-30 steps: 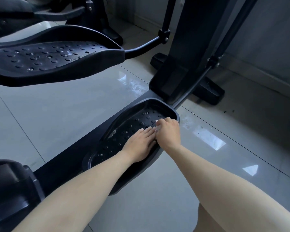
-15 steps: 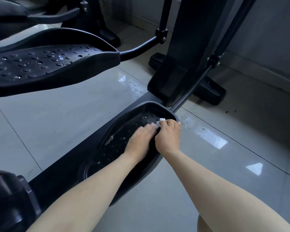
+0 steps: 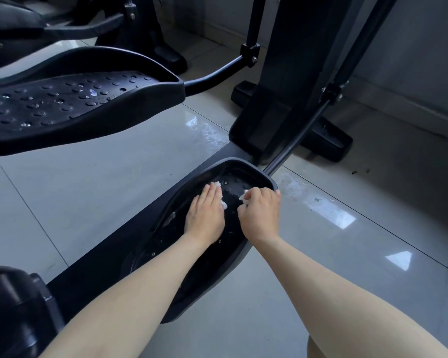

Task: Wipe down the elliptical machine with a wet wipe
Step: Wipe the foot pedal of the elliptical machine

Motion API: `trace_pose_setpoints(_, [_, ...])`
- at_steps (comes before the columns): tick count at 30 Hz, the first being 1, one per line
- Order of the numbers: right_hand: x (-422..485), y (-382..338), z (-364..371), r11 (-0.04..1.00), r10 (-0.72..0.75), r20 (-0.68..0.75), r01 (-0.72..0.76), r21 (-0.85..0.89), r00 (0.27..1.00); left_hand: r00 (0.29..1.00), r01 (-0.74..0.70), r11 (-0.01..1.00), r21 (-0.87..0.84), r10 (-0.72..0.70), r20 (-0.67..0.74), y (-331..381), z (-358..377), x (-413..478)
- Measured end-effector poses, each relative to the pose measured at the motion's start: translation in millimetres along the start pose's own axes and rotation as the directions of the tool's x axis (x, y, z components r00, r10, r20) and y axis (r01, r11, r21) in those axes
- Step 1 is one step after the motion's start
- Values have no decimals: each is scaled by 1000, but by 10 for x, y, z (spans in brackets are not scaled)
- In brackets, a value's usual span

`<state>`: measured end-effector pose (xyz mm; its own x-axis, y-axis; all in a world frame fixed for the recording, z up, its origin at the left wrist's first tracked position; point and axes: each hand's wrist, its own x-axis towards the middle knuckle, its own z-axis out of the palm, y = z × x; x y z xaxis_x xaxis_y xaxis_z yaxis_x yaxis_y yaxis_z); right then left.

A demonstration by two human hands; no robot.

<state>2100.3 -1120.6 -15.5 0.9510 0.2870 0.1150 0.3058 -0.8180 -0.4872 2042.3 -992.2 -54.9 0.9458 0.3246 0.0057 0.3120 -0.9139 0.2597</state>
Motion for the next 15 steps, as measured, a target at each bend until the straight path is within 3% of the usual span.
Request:
trace_pose_setpoints(2, [19,5,-5,998,0,-29,2,69,1000,996,-81,993,-85,83,19,124,17,41])
trace_pose_setpoints(4, [26,12,-37,989,4,-49,3,147,999,962,-255,950,-181,268,51,217,5,51])
trace_pose_setpoints(7, [27,22,-63,988,-24,-57,32,149,998,913,-379,912,-154,396,99,286,28,15])
trace_pose_setpoints(11, [63,34,-28,1000,-1,-6,1,2,1000,991,-132,991,9,132,-3,240,31,143])
trace_pose_setpoints(15, [68,50,-18,1000,-8,3,8,-20,1000,991,35,998,58,-27,-135,95,-64,310])
